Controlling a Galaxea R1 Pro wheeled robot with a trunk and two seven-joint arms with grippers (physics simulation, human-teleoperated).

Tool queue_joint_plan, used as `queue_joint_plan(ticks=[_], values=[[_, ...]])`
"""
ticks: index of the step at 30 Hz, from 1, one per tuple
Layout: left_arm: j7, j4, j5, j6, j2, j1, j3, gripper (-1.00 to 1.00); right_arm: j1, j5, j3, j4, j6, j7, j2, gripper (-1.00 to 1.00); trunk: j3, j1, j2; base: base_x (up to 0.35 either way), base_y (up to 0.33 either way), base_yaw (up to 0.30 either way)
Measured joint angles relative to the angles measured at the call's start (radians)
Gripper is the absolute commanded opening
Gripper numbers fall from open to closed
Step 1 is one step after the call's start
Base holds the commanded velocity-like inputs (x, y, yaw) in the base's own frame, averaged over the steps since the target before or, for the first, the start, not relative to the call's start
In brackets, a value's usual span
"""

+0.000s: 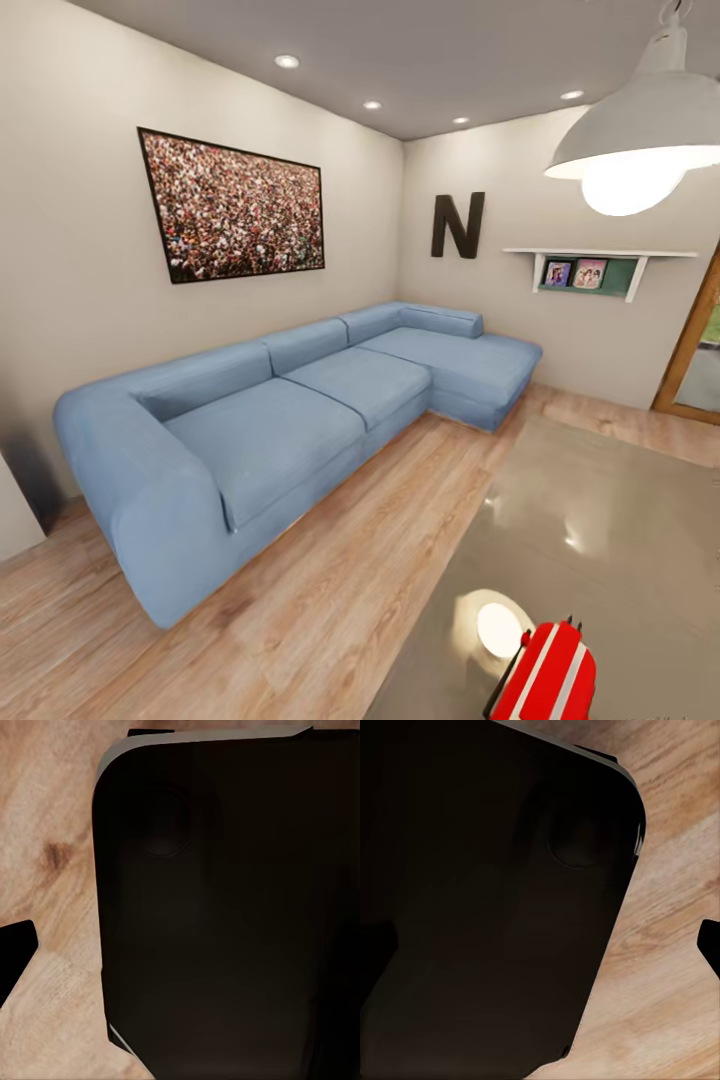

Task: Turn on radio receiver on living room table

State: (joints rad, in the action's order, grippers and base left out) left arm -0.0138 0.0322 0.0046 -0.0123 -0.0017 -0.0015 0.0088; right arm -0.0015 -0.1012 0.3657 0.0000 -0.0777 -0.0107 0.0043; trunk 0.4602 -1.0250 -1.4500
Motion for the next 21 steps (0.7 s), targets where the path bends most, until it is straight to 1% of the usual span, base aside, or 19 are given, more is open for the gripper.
queue_joint_plan(ticks=[21], values=[[0.0,0.0,0.0,0.0,0.0,0.0,0.0,1.0,0.0,0.0,-0.001,0.0,0.001,0.0,0.0,1.0,0.0,0.0,0.0,0.005,0.004,-0.281]])
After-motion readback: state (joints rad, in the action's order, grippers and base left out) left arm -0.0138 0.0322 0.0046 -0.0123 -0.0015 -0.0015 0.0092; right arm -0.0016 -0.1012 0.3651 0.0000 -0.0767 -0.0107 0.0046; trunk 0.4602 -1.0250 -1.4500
